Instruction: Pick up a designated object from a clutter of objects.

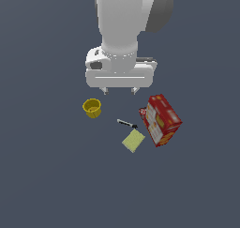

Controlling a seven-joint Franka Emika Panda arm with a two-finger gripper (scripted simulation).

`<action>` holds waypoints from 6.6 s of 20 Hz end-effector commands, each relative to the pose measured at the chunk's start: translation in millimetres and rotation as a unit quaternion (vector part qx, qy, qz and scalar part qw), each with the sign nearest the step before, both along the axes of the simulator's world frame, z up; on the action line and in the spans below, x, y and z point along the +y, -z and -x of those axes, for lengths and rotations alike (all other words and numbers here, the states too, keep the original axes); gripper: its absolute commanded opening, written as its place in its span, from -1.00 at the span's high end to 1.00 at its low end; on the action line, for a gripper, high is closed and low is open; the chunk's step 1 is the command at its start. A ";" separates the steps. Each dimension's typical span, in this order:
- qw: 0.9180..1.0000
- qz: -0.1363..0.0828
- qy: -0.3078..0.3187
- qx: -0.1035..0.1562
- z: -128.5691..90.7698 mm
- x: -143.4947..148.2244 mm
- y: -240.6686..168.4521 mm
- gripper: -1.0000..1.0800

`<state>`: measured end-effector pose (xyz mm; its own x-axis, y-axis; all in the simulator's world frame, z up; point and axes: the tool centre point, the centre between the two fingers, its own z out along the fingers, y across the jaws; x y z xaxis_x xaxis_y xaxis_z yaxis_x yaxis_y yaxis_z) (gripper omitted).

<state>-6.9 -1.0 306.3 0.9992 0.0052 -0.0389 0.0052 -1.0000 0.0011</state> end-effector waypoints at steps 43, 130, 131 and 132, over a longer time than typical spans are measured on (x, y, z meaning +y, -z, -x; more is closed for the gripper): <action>0.951 0.009 -0.308 -0.002 6.8 10.3 140.7 -0.92; 0.827 -0.012 -0.562 -0.016 12.0 126.2 130.3 1.00; 0.827 -0.012 -0.562 -0.016 9.7 131.0 121.0 1.00; 0.827 -0.012 -0.562 -0.016 7.3 135.8 111.6 1.00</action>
